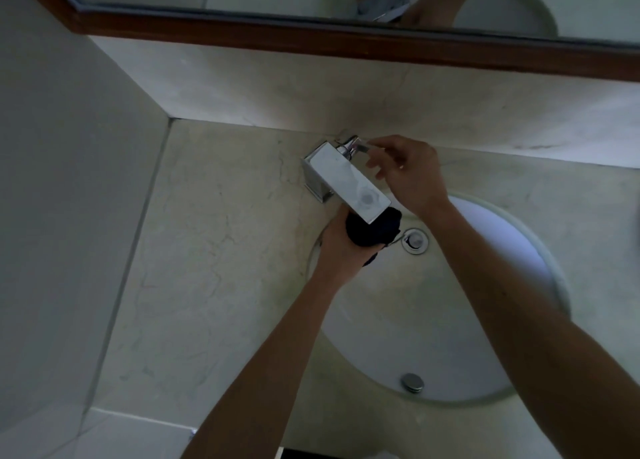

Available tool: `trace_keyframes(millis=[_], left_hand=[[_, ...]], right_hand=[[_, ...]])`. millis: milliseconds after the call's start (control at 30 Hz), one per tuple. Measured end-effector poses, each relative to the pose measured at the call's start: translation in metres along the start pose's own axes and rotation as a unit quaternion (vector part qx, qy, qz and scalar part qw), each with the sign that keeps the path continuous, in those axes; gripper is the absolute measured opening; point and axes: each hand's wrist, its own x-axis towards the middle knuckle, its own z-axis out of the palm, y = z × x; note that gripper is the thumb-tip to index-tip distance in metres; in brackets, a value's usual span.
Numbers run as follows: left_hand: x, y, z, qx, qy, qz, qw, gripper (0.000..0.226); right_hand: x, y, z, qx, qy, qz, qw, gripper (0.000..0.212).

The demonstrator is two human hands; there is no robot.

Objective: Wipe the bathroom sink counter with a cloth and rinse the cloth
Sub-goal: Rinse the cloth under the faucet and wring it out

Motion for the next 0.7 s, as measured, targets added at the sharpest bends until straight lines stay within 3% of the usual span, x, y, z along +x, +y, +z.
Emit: trace_keyframes(millis=[200,433,567,700], left_hand=[[0.0,0.005,0.003,-0.005,0.035,0.007,0.999,0.065],[-0.004,0.001,0.007,-0.05,0.062,-0.004,0.997,0.059],[-0.006,-0.001,0.016,-0.054,0.099,0.008,0.994,0.049],[-0.009,-0.006,0.024,-0.039,0.096,-0.017,0.994,0.065]], right_hand=[[0.004,0.0,-0.002,0.03,0.025,0.037,0.999,0.013],[-0.048,0.033,0.005,0.126,0.09,0.179,0.972,0.041],[-0.093,0.05,0.031,0.22,0.038,0.227,0.948,0.028],[-0.096,0.05,0.04,0.284,0.049,0.245,0.926,0.018]])
